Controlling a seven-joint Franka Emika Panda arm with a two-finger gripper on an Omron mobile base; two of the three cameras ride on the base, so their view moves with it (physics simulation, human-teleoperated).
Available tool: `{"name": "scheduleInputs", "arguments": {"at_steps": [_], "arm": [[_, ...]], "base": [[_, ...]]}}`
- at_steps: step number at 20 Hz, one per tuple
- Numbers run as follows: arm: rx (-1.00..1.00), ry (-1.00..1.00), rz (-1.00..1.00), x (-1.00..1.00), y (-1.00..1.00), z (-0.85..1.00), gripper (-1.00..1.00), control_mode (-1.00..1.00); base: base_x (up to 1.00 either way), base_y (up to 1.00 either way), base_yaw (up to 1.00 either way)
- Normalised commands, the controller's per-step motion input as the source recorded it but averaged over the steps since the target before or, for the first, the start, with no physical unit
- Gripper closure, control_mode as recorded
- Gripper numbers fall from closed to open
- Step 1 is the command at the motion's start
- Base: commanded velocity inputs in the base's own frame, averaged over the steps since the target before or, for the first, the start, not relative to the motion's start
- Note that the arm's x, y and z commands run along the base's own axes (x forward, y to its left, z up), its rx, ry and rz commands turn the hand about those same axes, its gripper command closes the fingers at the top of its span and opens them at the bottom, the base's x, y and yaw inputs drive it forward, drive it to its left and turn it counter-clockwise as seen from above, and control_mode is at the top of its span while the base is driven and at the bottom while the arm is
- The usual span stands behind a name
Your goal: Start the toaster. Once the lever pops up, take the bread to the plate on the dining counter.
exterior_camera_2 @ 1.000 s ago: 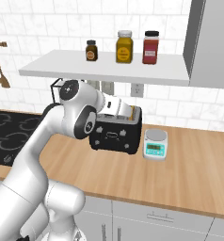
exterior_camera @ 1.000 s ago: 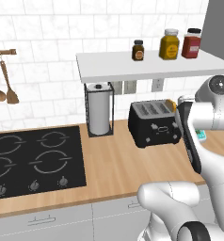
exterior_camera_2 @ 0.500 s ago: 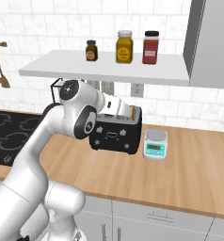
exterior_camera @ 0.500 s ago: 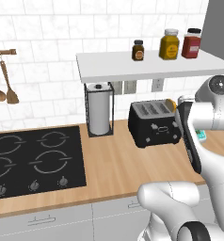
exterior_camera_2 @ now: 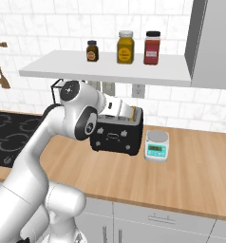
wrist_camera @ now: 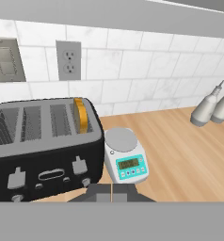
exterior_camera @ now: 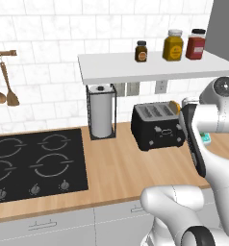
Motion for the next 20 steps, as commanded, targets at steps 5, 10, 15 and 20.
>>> {"name": "scheduleInputs", "arguments": {"at_steps": [5,10,15,20], "arm": [[-0.03,0.04,0.0,0.0,0.01,-0.03,1.0,-1.0],[0.09,-0.03,0.04,-0.21,0.13,0.0,1.0,-1.0],[0.38,0.0,0.09,-0.06,-0.24,0.0,1.0,-1.0],[0.08,0.02,0.0,0.26,-0.04,0.06,1.0,-1.0]], "base": [[0.0,0.0,0.0],[0.0,0.0,0.0],[0.0,0.0,0.0],[0.0,0.0,0.0]]}}
